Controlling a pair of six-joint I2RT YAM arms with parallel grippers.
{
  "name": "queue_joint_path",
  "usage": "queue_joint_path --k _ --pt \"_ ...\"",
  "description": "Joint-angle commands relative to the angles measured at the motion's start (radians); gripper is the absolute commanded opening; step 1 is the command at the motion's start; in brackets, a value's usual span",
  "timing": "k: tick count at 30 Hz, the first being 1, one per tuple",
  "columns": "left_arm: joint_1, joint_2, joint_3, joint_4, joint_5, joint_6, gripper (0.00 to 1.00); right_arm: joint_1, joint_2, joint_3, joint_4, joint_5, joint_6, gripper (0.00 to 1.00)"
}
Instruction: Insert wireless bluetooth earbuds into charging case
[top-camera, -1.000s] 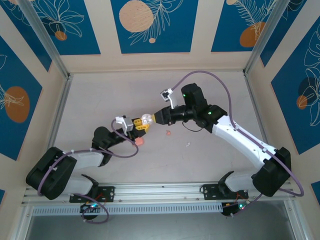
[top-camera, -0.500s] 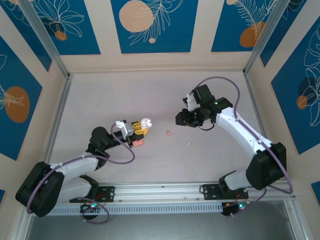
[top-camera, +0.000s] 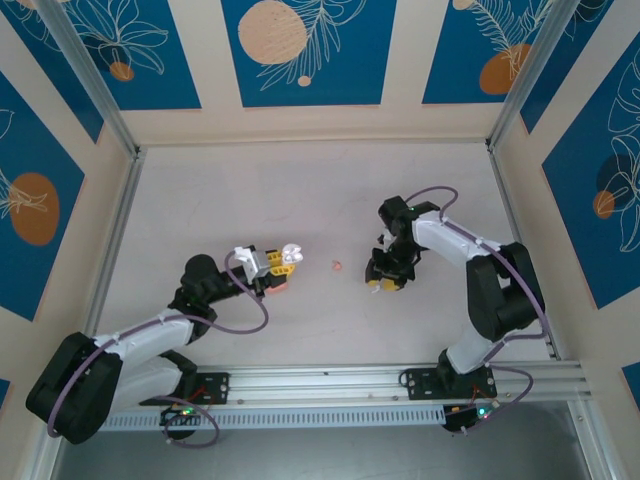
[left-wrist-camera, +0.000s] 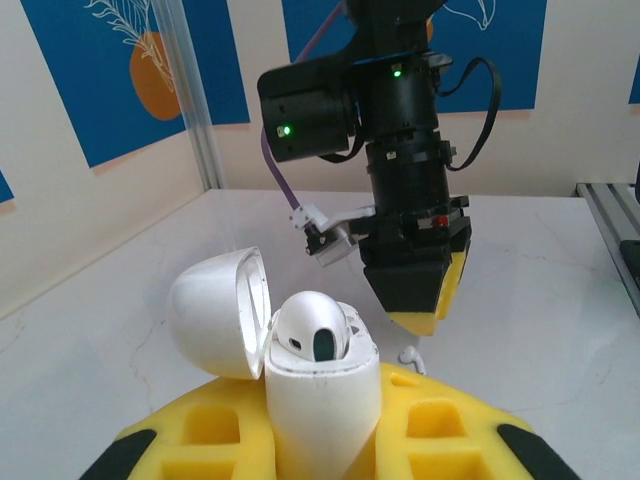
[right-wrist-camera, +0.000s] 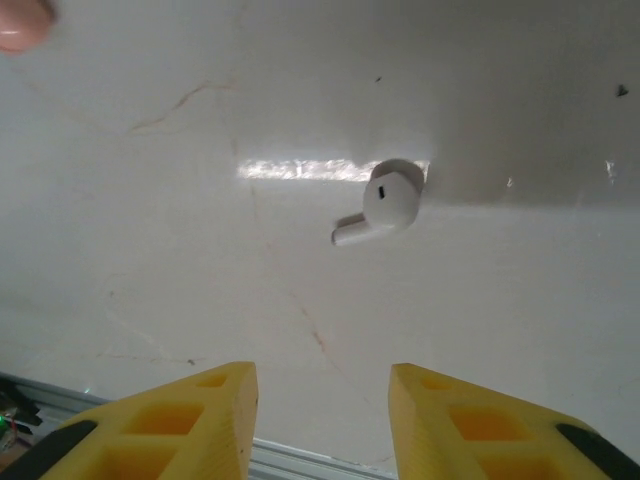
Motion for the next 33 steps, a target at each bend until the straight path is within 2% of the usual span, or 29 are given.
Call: queue_joint_path --k 1,10,20,33 --pt "-0.008 -0.015 -0.007 0.013 -0.014 0.018 0.07 -0.004 0.043 0.0 0.018 -0.003 -0.008 0.41" --pt "-0.007 -0.024 -0.011 -0.004 -0.029 0.02 0.08 -0.004 0.144 0.028 0.067 -0.002 -0.032 0.42" --pt "-0.008 -0.025 -0.013 -0.018 -0.035 0.017 0.07 0.006 0.181 0.066 0.133 -0.053 -0.058 0.41" --pt "-0.009 -0.027 -0.013 -0.042 -0.022 0.005 0.07 0.028 0.101 0.088 0.007 0.12 -0.103 0.42"
